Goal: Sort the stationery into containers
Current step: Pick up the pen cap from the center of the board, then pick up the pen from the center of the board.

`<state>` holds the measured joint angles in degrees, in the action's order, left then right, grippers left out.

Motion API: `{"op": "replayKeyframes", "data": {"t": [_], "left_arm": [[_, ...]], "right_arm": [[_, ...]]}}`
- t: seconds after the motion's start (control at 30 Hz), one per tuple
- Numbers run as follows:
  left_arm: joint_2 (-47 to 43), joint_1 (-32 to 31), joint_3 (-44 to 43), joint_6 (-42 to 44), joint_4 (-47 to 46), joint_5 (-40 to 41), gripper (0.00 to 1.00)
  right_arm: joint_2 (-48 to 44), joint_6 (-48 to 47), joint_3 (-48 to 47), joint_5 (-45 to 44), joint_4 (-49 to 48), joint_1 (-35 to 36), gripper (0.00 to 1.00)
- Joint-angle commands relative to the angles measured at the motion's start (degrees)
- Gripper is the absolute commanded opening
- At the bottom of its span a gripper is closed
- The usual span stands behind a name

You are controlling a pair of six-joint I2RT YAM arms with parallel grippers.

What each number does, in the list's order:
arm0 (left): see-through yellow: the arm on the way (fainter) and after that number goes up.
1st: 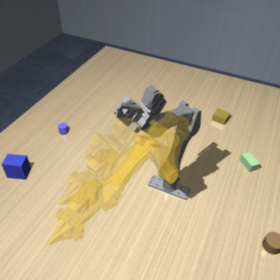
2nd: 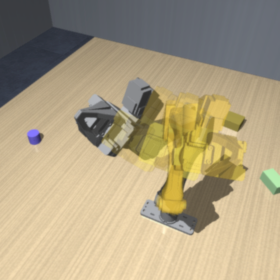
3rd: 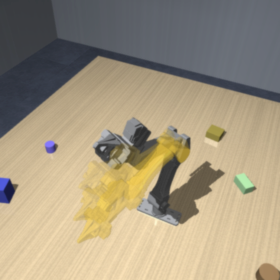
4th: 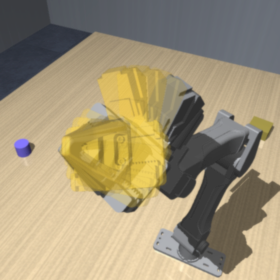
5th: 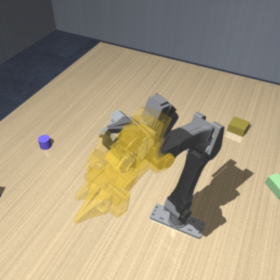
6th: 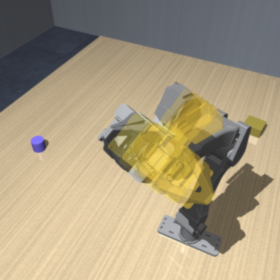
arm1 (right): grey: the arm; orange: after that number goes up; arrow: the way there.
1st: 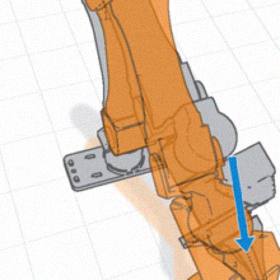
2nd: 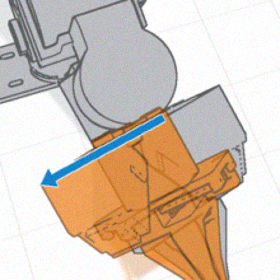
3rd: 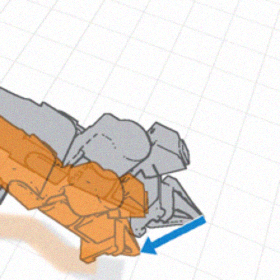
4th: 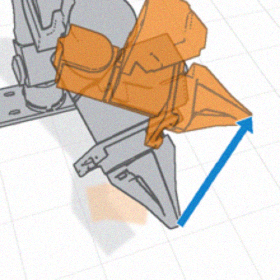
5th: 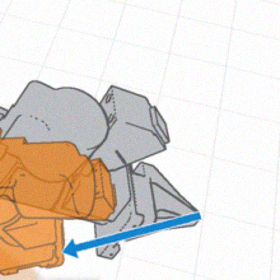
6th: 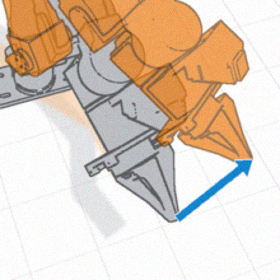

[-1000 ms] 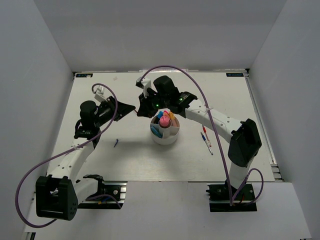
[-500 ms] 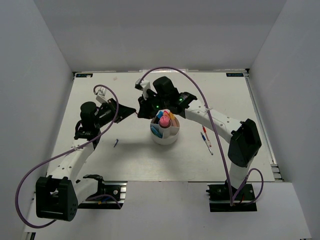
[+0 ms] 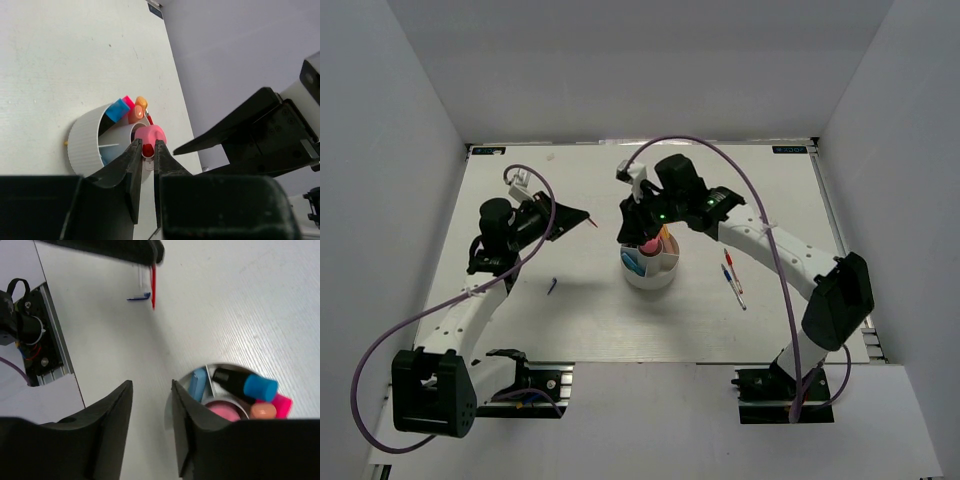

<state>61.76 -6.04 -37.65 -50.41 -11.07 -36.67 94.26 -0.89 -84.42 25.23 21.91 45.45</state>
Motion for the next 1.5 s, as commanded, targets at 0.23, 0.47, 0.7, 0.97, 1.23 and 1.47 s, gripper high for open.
{"op": "replayKeyframes", "data": {"t": [0.23,0.47,0.7,0.97,1.23,1.47], "left_arm": [[2.23,0.59,-9.19,8.05,1.67,2.04,0.0],[3.36,0.07,-10.43,10.16,1.84,2.47,0.0],[3.9,0.07,-12.18,11.74,3.86,2.47,0.0],[3.37,0.07,-10.43,12.18,4.66,2.48,0.0],[3.63,0.07,-10.16,12.18,4.3,2.12,0.0],[3.63,0.07,-9.99,12.18,4.21,2.12,0.0]], "right_arm": [[-11.29,-3.94,9.88,-7.3,11.03,-17.11,0.11],[-11.29,-6.15,20.34,-12.31,15.53,-26.63,0.0],[-3.05,-6.68,20.09,-16.53,15.26,-29.01,0.1],[2.51,-6.67,17.63,-21.45,16.5,-30.68,0.16],[5.67,-6.67,16.83,-21.81,15.27,-31.21,0.32],[6.99,-6.76,17.1,-21.02,13.42,-31.3,0.35]]}}
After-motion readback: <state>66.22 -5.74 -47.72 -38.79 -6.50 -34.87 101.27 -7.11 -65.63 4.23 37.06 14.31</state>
